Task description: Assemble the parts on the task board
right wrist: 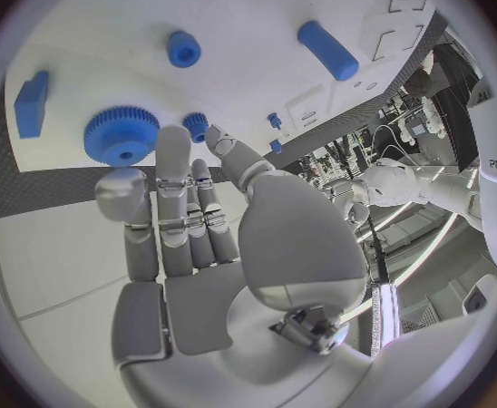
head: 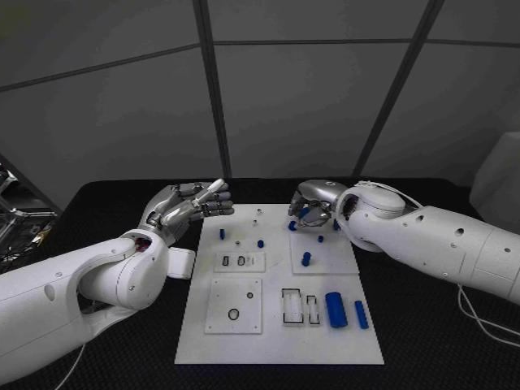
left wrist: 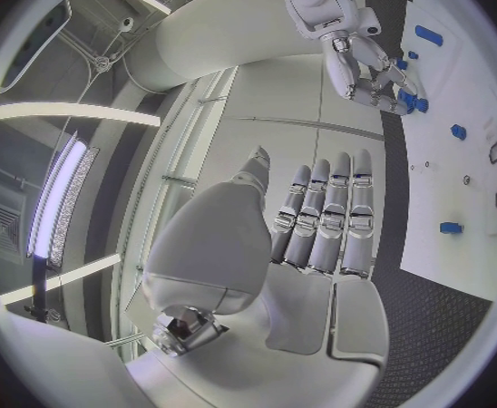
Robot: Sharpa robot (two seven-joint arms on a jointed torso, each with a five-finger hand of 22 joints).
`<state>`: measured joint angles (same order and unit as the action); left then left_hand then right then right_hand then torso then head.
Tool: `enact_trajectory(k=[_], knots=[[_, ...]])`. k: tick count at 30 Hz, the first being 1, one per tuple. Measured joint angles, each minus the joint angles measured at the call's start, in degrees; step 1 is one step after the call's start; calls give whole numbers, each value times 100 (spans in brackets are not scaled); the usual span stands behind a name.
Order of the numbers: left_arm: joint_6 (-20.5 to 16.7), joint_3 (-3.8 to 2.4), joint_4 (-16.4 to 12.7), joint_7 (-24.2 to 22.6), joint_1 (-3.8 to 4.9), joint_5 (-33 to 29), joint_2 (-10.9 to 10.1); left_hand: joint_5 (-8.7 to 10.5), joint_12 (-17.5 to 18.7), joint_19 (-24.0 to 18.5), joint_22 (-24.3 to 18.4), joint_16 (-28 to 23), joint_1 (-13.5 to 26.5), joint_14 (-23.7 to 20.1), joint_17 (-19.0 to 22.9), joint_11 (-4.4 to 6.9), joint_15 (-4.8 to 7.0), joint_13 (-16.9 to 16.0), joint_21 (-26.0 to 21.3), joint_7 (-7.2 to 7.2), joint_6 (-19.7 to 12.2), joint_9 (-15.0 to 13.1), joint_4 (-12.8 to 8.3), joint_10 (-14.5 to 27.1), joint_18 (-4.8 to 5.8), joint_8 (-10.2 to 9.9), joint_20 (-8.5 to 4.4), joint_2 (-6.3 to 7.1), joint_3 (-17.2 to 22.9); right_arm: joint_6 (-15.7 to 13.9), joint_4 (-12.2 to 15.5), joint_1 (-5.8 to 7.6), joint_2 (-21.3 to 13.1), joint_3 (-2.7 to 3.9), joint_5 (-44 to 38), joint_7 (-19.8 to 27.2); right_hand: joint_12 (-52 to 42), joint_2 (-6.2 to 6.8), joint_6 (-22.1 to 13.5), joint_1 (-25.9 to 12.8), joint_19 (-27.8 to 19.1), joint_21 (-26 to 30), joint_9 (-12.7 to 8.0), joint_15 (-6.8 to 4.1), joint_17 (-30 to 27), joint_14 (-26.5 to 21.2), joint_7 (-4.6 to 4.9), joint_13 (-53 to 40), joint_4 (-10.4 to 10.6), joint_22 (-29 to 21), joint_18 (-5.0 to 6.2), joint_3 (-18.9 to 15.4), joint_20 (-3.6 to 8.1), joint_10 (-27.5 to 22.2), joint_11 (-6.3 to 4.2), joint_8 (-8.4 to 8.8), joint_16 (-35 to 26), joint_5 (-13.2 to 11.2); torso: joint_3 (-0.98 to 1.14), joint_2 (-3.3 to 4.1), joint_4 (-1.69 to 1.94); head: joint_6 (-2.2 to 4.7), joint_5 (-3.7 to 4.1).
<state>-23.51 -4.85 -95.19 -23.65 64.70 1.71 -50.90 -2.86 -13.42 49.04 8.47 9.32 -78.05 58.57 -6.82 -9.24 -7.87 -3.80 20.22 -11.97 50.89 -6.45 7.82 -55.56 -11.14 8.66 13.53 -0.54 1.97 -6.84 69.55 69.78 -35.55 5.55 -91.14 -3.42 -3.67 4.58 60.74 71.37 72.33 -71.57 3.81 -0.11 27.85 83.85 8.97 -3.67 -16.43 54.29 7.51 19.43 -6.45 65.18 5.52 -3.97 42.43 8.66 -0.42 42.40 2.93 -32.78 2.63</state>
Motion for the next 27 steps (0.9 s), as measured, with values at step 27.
enact_trajectory(k=[27], knots=[[79, -3, 1, 56, 2, 0, 8, 0, 57, -42, -23, -54, 0, -21, -1, -22, -21, -1, 0, 0, 0, 5, -16, 24, 0, -41, 41, 0, -16, 395, -161, 6, 201, 0, -161, -129, 0, -323, 311, -226, 684, -993, 9, 21, 1940, 20, -144, -4, 96, 1635, -267, 423, 51, 352, -123, 0, 1940, 30, 4, 44, 32, -66, 2]])
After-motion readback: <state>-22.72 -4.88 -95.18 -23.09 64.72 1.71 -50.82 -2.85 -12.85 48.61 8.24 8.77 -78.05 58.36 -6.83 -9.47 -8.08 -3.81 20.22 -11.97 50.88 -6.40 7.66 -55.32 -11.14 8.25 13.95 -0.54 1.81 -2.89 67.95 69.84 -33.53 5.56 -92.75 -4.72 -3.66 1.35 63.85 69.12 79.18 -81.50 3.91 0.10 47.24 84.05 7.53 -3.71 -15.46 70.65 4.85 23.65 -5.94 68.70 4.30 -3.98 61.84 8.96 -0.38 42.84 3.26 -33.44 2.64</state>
